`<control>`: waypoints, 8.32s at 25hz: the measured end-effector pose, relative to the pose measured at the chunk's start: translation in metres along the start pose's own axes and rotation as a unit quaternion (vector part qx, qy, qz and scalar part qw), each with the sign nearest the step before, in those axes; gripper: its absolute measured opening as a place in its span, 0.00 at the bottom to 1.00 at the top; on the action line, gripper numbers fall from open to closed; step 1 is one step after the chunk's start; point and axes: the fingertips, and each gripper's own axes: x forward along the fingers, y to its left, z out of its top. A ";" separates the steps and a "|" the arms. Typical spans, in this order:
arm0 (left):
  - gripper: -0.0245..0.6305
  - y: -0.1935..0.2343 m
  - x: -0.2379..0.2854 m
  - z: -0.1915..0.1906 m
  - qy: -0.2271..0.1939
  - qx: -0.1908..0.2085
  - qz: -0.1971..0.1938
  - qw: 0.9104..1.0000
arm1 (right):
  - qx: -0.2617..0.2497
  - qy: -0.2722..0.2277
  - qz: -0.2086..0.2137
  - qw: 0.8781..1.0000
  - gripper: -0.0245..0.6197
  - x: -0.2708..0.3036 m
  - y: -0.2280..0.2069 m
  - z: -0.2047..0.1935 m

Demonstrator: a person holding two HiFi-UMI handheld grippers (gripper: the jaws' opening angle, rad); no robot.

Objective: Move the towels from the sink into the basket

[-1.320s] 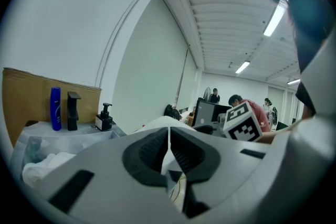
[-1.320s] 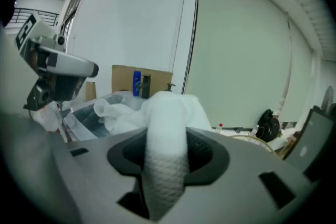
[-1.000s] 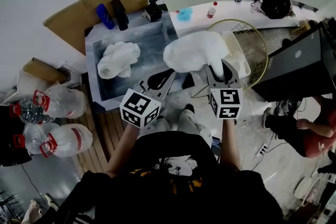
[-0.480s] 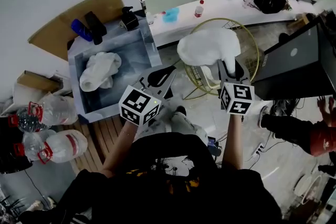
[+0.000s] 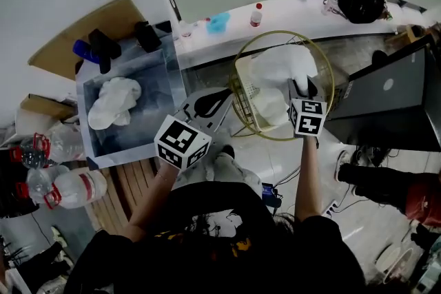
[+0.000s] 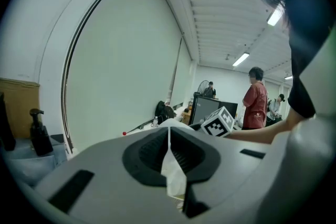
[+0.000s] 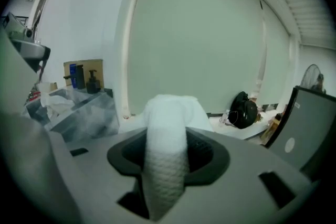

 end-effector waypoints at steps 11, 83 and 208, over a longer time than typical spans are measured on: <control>0.06 0.030 0.048 0.002 0.020 -0.012 0.038 0.999 | 0.048 0.128 0.072 0.988 0.30 0.146 -0.005 -0.085; 0.06 0.216 -0.450 -0.108 -0.055 -0.133 0.327 0.934 | -0.237 -0.044 0.477 0.845 0.45 -0.021 0.683 0.079; 0.06 0.048 0.081 -0.026 0.058 -0.055 0.015 0.997 | 0.004 0.276 0.186 0.943 0.47 0.162 0.100 -0.213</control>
